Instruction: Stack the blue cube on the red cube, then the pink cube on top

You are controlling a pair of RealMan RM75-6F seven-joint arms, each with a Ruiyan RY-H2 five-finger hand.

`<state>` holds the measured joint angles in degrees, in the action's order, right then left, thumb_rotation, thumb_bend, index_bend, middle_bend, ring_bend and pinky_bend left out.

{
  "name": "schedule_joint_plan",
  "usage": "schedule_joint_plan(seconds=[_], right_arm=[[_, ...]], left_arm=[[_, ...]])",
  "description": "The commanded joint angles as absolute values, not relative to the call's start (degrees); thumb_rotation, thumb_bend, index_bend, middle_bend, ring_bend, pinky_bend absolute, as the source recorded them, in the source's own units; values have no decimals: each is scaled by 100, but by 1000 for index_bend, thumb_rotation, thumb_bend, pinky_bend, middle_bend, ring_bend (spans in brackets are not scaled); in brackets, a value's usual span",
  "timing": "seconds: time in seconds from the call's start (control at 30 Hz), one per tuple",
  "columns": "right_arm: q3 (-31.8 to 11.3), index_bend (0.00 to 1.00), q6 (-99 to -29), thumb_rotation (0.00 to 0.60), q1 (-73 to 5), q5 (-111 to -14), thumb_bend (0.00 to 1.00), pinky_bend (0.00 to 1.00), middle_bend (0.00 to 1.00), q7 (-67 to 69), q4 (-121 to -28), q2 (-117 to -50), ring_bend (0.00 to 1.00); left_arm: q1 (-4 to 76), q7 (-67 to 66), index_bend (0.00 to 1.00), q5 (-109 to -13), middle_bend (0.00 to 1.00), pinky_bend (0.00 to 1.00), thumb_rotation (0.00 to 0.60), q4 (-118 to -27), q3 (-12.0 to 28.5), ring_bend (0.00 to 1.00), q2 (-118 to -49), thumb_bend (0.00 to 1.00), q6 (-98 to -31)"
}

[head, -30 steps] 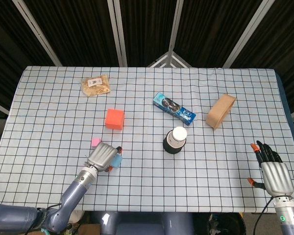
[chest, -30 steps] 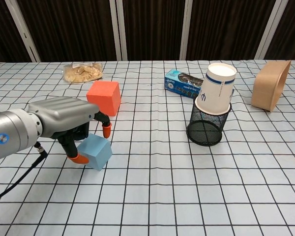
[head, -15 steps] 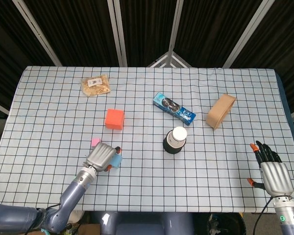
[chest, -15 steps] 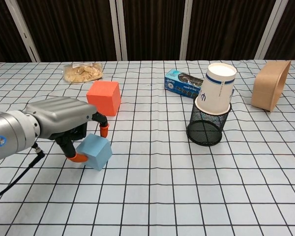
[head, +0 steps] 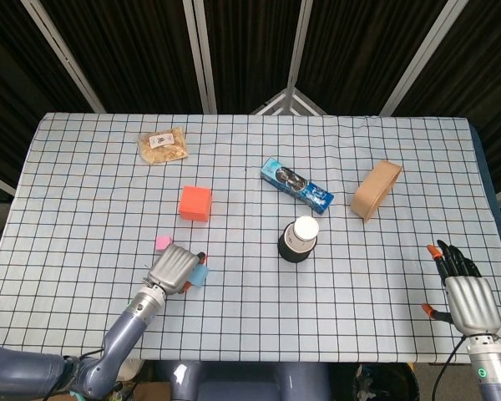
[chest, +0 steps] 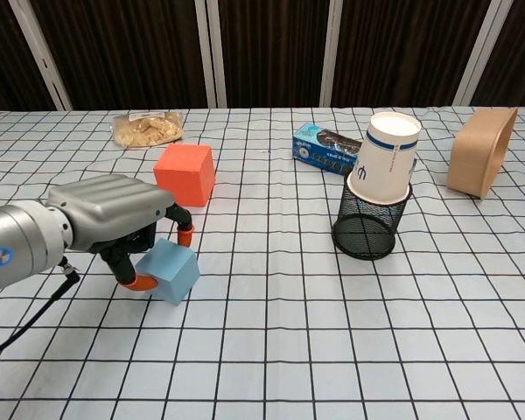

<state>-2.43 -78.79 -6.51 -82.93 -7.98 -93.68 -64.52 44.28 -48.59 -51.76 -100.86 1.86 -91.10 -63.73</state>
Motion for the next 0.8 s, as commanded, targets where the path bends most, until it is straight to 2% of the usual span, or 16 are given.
schedule_joint_plan(seconds=[0.03, 0.17, 0.43, 0.8], right_arm=[[-239, 0, -7884, 600, -649, -8300, 108, 172, 0, -796, -9370, -6451, 0], [-243, 0, -7895, 600, -647, -8298, 108, 172, 0, -796, -9366, -6453, 0], [-234, 0, -7900, 600, -652, -8317, 108, 172, 0, -835, -9370, -6476, 0], [-229, 0, -7917, 600, -646, -8323, 108, 172, 0, -832, -9354, -6491, 0]], left_arm=[[4424, -4807, 405, -5177, 968, 853, 600, -10181, 211, 835, -9066, 314, -6393], [4433, -4849, 404, -5125, 967, 853, 600, -10334, 268, 835, -8967, 314, -6472], [4554, -4993, 402, -4587, 962, 853, 600, -11030, 670, 835, -8525, 314, -6697], [5313, -5697, 422, -2649, 959, 852, 600, -11304, 1810, 833, -8068, 314, -7287]])
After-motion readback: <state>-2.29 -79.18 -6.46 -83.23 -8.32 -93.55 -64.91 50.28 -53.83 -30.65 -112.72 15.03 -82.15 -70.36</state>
